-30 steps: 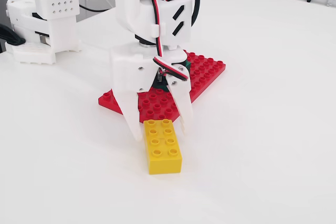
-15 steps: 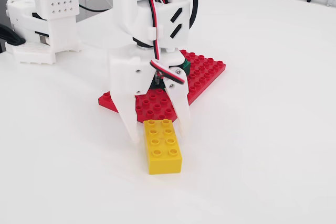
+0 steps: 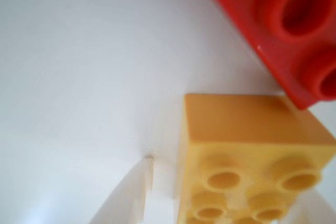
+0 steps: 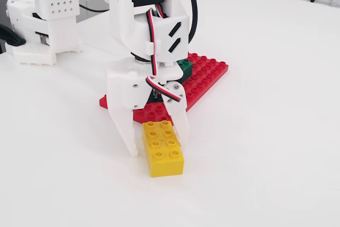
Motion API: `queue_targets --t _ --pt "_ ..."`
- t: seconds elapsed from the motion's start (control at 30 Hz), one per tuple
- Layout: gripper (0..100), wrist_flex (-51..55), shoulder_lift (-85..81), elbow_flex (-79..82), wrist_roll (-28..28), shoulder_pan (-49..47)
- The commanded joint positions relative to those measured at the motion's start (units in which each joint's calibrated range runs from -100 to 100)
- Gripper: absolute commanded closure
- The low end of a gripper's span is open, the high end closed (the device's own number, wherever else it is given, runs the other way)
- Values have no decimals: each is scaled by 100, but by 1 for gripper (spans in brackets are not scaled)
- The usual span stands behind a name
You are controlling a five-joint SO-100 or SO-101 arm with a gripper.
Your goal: Put yellow lego brick onto the green one
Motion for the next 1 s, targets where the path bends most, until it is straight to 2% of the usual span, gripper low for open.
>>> queue_targets --t 0.0,0.17,0.57,0.87,0.97 --pt "77 32 -28 -217 21 25" --pt "85 32 -28 -217 21 25" --pt "85 50 -54 -181 10 18" --pt "85 794 -62 -660 -47 -4" --pt "85 967 -62 -986 -230 -12"
